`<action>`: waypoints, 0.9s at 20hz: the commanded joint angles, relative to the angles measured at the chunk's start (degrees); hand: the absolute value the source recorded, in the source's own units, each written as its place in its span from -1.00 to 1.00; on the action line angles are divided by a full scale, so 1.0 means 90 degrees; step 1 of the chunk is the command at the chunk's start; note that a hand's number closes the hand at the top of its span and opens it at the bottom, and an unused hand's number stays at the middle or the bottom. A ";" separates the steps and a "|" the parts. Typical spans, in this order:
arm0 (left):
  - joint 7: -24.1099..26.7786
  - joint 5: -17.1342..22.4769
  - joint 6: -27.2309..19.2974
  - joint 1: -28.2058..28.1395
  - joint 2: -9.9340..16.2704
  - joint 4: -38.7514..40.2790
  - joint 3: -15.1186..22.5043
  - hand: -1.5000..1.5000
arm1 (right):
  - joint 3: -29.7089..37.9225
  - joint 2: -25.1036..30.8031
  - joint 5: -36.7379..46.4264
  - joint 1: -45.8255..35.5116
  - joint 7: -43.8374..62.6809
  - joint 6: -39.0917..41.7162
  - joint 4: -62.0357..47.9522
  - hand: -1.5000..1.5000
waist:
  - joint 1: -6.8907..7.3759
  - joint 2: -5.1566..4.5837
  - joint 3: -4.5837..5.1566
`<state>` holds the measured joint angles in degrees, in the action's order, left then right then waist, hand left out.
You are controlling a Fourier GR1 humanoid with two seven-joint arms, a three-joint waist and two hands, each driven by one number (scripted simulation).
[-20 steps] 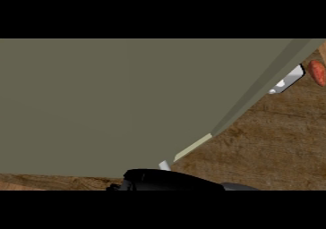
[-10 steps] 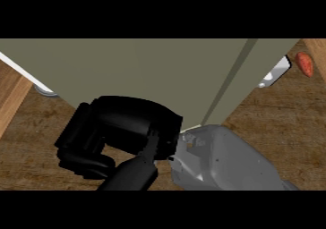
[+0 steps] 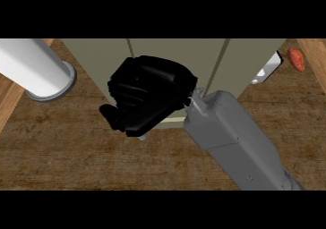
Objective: Pick up the bottled water, place it into the cabinet and close the cabinet
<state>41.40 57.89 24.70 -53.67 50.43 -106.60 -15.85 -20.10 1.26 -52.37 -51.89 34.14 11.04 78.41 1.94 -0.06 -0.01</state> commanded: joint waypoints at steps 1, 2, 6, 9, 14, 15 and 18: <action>-0.0146 -0.0051 0.0251 0.0040 -0.0237 -0.0048 -0.0134 -1.00 | 0.0359 0.0053 0.0251 -0.0049 -0.0236 0.0108 -0.0557 1.00 | -0.0087 -0.0001 -0.0001; -0.0167 -0.0210 0.0092 0.0118 -0.0384 -0.0180 0.0013 -1.00 | 0.0520 0.0126 0.0260 -0.0073 -0.0418 0.0417 -0.0940 1.00 | -0.0068 -0.0016 -0.0001; -0.0140 -0.0226 0.0623 0.0308 -0.0547 0.0249 -0.0124 -1.00 | 0.0713 0.0392 0.0820 -0.0159 -0.1157 0.1001 -0.1340 1.00 | -0.0073 -0.0023 0.0004; -0.0265 -0.0188 0.0805 -0.0102 -0.0621 -0.0063 -0.0532 -1.00 | 0.0860 0.0293 0.1241 -0.0595 -0.1454 0.0642 -0.1550 1.00 | -0.0005 0.0000 0.0001; -0.0585 -0.0415 0.0601 0.0216 -0.0892 -0.0026 -0.0303 -1.00 | 0.1116 0.0308 0.1555 -0.0915 -0.1921 0.0827 -0.2035 1.00 | -0.0029 -0.0022 0.0003; -0.0721 -0.0238 0.0531 0.0257 -0.0750 -0.0038 -0.0413 -1.00 | 0.1216 0.0277 0.1667 -0.1184 -0.2107 0.0804 -0.2245 -1.00 | 0.0017 -0.0047 0.0002; -0.0673 -0.0207 0.0774 0.0257 -0.0736 0.0075 -0.0586 -1.00 | 0.1261 0.0412 0.1893 -0.1129 -0.2222 0.0557 -0.2007 -1.00 | -0.0022 -0.0014 0.0003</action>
<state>35.00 55.26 28.75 -51.60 43.44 -106.70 -19.56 -15.00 1.74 -39.07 -57.08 19.44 21.12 63.26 2.00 0.16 0.37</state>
